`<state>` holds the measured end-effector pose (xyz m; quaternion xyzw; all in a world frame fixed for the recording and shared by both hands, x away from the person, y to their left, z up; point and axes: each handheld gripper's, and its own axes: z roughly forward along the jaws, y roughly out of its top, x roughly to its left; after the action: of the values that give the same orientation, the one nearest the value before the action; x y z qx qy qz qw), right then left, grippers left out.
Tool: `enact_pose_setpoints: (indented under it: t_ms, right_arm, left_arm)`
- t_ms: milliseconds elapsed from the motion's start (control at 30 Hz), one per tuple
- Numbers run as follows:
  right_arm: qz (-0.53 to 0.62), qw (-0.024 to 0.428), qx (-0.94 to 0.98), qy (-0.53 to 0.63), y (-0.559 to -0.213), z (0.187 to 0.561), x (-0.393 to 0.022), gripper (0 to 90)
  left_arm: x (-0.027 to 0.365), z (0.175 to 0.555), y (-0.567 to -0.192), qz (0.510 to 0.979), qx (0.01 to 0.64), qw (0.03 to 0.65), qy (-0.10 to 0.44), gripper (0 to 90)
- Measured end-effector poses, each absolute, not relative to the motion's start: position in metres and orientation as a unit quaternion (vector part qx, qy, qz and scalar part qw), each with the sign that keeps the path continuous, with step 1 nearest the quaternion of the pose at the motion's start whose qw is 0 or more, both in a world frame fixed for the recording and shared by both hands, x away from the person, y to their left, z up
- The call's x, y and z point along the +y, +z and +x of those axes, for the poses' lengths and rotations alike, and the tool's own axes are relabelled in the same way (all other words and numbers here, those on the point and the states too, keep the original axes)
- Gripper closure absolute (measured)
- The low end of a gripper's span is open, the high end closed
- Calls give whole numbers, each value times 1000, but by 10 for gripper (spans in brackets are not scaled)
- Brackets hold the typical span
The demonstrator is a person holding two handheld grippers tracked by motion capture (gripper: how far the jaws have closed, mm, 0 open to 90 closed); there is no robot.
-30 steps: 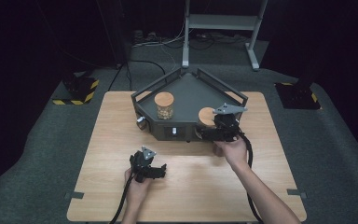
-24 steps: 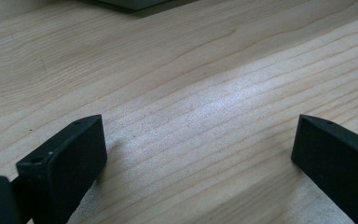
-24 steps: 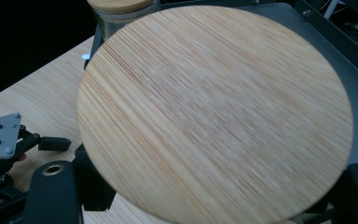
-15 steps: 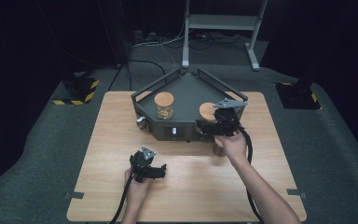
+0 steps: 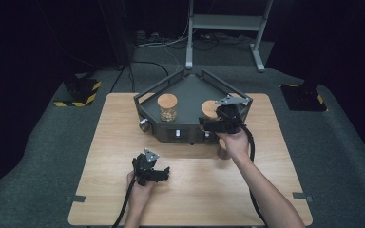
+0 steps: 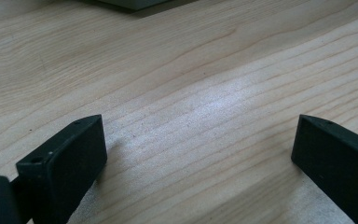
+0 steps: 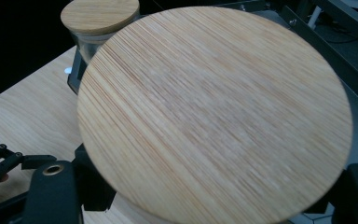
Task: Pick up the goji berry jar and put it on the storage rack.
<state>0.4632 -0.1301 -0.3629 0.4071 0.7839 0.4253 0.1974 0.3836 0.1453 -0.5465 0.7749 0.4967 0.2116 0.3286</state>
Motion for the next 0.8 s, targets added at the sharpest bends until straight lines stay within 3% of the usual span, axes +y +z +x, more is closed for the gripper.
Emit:
enact_pose_setpoints:
  t_ms: [800]
  right_arm:
    - [419, 211, 778, 418, -359, 478, -116, 255]
  left_arm:
    - [146, 384, -546, 777, 495, 328, 211, 30]
